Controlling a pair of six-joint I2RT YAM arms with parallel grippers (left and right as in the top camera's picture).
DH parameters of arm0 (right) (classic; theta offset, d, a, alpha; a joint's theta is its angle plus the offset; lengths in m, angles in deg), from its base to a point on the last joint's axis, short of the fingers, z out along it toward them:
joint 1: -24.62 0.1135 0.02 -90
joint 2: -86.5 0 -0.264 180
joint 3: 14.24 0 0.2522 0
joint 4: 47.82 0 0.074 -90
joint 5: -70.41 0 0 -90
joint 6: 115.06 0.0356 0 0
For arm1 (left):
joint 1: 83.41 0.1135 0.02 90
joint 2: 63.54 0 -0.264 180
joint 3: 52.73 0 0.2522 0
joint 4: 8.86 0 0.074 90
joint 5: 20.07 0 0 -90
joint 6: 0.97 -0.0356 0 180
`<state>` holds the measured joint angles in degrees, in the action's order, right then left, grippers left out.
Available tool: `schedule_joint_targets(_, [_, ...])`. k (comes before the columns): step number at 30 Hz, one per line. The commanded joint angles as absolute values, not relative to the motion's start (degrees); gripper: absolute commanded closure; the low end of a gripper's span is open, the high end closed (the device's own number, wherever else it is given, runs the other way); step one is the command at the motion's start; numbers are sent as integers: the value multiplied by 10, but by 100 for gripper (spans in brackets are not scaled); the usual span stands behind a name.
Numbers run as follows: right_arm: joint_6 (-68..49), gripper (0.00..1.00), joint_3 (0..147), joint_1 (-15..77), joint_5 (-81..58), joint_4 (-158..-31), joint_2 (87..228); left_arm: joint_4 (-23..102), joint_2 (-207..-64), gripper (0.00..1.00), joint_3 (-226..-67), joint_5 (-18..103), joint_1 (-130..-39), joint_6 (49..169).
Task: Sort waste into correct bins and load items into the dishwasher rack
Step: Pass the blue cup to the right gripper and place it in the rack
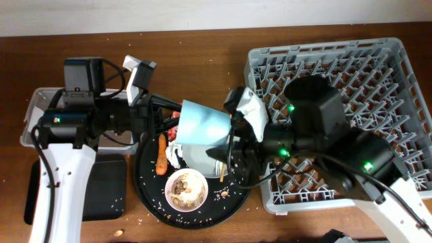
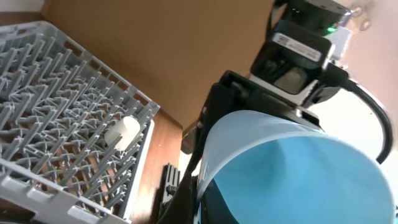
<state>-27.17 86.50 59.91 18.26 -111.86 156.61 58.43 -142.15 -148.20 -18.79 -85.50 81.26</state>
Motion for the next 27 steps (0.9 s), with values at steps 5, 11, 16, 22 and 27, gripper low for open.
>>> schedule_joint_targets(5, [-308, 14, 870, 606, 251, -1053, 1532, 580, -1422, 100, -1485, -203, -855, 801])
schedule_joint_targets(11, [-306, 43, 871, 606, 282, -1022, 1532, 580, -1422, 100, -1485, -203, -855, 801])
schedule_joint_targets(16, [-243, 49, 871, 605, 100, -1066, 1489, 576, -1422, 1, -1485, -165, -855, 801])
schedule_joint_targets(22, [20, 43, 871, 448, -348, -1315, 1358, 579, -1422, 1, -1485, -28, -855, 808])
schedule_joint_targets(27, [54, 40, 871, 194, -375, -1439, 1401, 602, -1422, 1, -1485, 25, -855, 808])
